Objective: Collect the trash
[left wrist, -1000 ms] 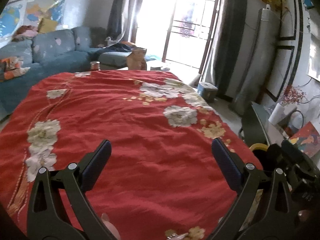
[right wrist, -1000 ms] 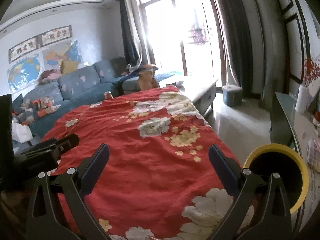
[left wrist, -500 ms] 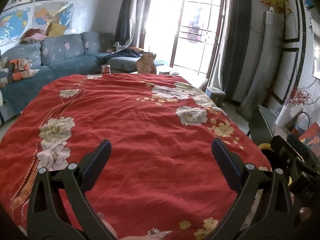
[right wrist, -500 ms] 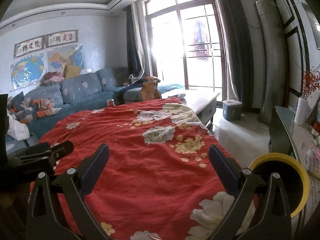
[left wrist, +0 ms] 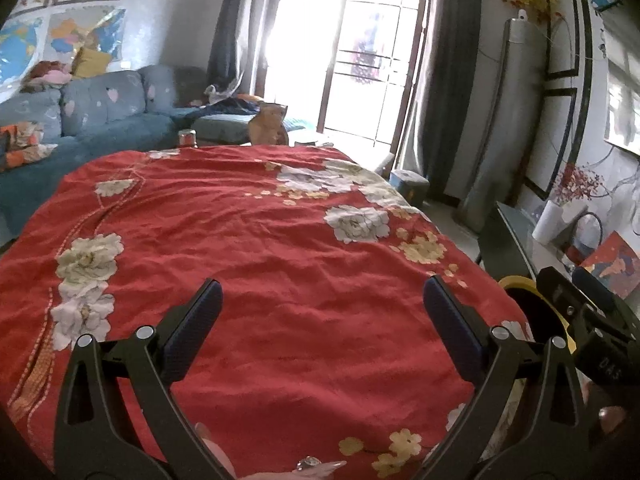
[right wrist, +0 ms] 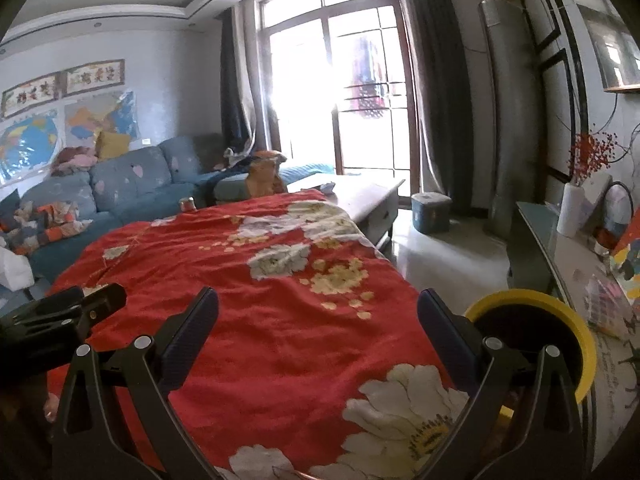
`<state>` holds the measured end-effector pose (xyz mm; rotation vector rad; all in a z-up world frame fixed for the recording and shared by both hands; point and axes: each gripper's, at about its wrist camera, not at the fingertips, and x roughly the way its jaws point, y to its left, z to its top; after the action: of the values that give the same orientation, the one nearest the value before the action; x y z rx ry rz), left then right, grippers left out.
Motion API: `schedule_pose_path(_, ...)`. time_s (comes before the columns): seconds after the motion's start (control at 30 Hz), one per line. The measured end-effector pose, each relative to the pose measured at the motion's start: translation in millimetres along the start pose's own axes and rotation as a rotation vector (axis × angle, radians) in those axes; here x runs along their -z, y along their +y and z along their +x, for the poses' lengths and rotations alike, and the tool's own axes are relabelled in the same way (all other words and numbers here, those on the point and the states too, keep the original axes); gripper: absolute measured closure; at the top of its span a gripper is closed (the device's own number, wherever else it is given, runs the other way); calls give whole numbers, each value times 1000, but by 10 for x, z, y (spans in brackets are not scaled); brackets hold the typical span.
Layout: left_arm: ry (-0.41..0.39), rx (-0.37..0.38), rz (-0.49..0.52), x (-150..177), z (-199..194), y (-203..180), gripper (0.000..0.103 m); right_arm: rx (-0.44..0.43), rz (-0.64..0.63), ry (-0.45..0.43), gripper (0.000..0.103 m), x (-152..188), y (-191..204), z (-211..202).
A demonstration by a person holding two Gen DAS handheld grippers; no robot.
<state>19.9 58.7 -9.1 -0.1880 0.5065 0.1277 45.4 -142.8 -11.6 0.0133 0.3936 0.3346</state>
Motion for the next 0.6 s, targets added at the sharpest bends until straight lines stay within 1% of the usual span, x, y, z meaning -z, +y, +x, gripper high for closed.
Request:
schedule_pose_path(0.2,-10,8,7,16,-26,-26,11,20,22,11,6,16,-43,7)
schedule_pose_path(0.6,-26,22,14,4,-61,-64,11,19,18,10,6,26,-59,9)
